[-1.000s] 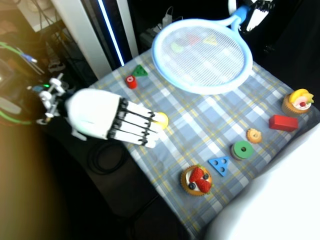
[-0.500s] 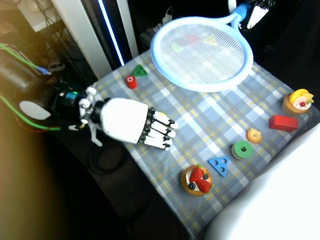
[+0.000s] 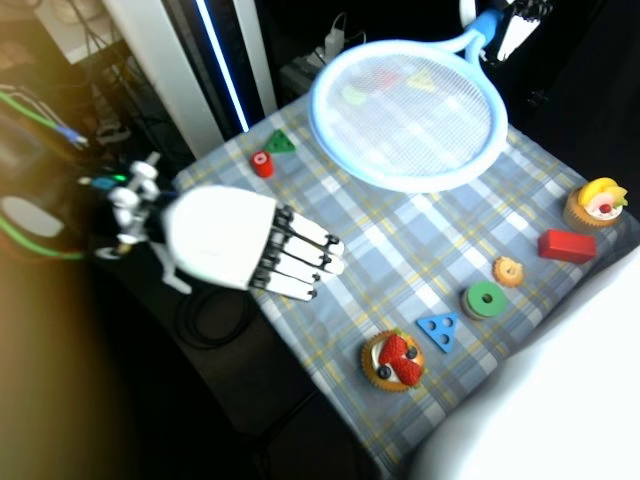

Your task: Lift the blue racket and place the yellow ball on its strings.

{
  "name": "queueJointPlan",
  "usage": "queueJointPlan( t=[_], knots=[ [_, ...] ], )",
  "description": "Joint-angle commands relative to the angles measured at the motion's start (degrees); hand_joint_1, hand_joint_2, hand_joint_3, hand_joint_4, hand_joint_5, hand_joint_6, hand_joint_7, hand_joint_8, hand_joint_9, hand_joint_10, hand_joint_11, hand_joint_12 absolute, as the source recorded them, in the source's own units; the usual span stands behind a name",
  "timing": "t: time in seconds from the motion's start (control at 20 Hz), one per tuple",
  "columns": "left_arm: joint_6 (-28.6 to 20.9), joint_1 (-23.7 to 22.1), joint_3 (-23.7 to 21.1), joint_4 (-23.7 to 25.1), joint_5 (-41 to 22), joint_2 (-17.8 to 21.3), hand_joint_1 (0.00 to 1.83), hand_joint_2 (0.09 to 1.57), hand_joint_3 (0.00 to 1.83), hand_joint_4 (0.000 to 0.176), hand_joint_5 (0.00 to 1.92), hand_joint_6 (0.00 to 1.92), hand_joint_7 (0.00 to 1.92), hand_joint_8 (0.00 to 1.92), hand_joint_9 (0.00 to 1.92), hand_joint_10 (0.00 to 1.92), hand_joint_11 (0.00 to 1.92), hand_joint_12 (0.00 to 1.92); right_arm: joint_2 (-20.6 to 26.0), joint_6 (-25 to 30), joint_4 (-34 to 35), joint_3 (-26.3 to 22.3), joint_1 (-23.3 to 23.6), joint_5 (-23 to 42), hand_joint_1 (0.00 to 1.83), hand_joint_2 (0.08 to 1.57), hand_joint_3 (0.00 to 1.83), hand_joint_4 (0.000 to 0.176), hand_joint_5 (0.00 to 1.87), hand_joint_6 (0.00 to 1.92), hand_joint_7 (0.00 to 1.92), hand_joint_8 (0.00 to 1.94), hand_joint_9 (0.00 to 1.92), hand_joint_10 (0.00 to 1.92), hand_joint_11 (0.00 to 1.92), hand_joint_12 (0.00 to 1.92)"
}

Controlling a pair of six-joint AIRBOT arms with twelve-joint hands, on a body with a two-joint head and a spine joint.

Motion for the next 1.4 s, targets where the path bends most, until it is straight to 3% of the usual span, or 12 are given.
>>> queueJointPlan(
  t=[0.0,0.2,0.3,0.35,0.4,0.55,0.75,0.8,0.9,1.0,1.1,1.35],
  knots=[
    [-0.06,-0.89,0.47,0.82,-5.67,-0.52,1.62,1.23,0.0,0.176,0.73,1.92,1.33,1.92,1.61,1.92,1.38,1.92,-0.13,0.77,0.34,-0.19,1.7,8.52,1.36,1.16,0.0,0.0,0.91,1.08,0.86,1.16,0.76,1.35,0.53,1.31],
    [0.34,-2.46,1.88,0.85,-3.43,-2.16,1.61,1.24,0.0,0.176,0.84,1.92,1.37,1.92,1.64,1.92,1.48,1.92,-0.42,2.96,-8.44,-0.74,8.65,8.85,1.36,1.14,0.0,0.0,0.96,1.02,0.89,1.1,0.8,1.3,0.61,1.18],
    [1.5,-4.18,3.06,0.93,-1.82,-3.59,1.64,1.25,0.0,0.165,0.85,1.92,1.35,1.92,1.67,1.92,1.2,1.77,-1.19,5.06,-14.31,-1.06,11.57,8.54,1.37,1.13,0.0,0.0,0.96,0.98,0.9,1.11,0.83,1.25,0.69,1.01],
    [1.69,-5.05,3.7,1.25,-1.18,-4.38,1.64,1.25,0.0,0.17,0.84,1.92,1.33,1.92,1.65,1.92,1.27,1.89,-1.96,6.29,-17.06,-1.02,12.44,7.56,1.25,1.12,0.0,0.0,1.01,0.92,0.93,1.09,0.85,0.82,0.71,0.93],
    [1.7,-5.16,3.79,1.31,-1.1,-4.51,1.62,1.26,0.01,0.175,0.83,1.92,1.32,1.92,1.64,1.92,1.47,1.92,-2.09,6.4,-17.33,-1.01,12.55,7.42,1.35,1.11,0.0,0.0,1.03,0.89,0.94,1.03,0.88,1.09,0.74,0.89],
    [1.85,-6.67,4.41,2.28,-0.58,-5.56,1.57,1.28,0.01,0.176,0.83,1.92,1.32,1.92,1.61,1.92,1.61,1.92,-4.26,9.13,-21.82,-0.04,13.42,4.24,1.38,1.09,0.0,0.0,1.09,0.72,0.93,1.05,0.96,1.12,0.84,1.0],
    [2.16,-7.39,4.56,2.98,-0.26,-5.93,1.69,1.24,0.0,0.176,0.91,1.92,1.36,1.92,1.66,1.92,1.3,1.89,-4.59,9.17,-22.22,0.01,13.42,3.6,1.23,1.16,0.0,0.0,1.03,0.95,0.75,1.27,0.8,0.41,0.52,1.07],
    [2.16,-7.38,4.56,2.98,-0.26,-5.93,1.69,1.24,0.0,0.175,0.89,1.92,1.35,1.92,1.66,1.92,1.39,1.92,-4.57,9.17,-22.18,0.0,13.42,3.6,1.16,1.15,0.01,0.0,0.93,1.06,0.66,0.62,0.74,0.26,0.42,1.02],
    [2.16,-7.38,4.56,3.0,-0.16,-5.99,1.68,1.24,0.0,0.173,0.92,1.92,1.4,1.92,1.69,1.92,1.25,1.78,-4.55,9.34,-21.76,-0.01,13.42,3.61,1.23,1.09,0.0,0.0,0.71,0.14,0.55,0.09,0.57,0.06,0.22,1.01],
    [2.19,-7.38,4.67,3.02,0.06,-6.09,1.63,1.26,0.0,0.176,0.92,1.92,1.41,1.92,1.68,1.92,1.37,1.8,-4.38,9.58,-21.52,-0.01,13.42,3.63,1.25,1.08,0.0,0.038,0.6,0.01,0.43,0.0,0.47,0.0,0.1,1.04],
    [2.87,-7.42,4.94,2.59,0.11,-6.39,1.59,1.26,0.0,0.176,0.89,1.92,1.38,1.92,1.66,1.92,1.54,1.92,-4.09,9.68,-21.2,-0.14,13.42,3.68,1.31,1.07,0.0,0.044,0.52,0.0,0.38,0.0,0.42,0.0,0.08,1.04],
    [6.57,-8.4,5.28,1.62,1.09,-7.41,1.62,1.22,0.0,0.174,0.89,1.92,1.3,1.92,1.57,1.92,1.38,1.92,-3.51,9.68,-19.97,-0.56,13.42,4.21,1.34,1.12,0.01,0.014,0.54,0.0,0.41,0.0,0.43,0.0,0.06,1.08]
  ],
)
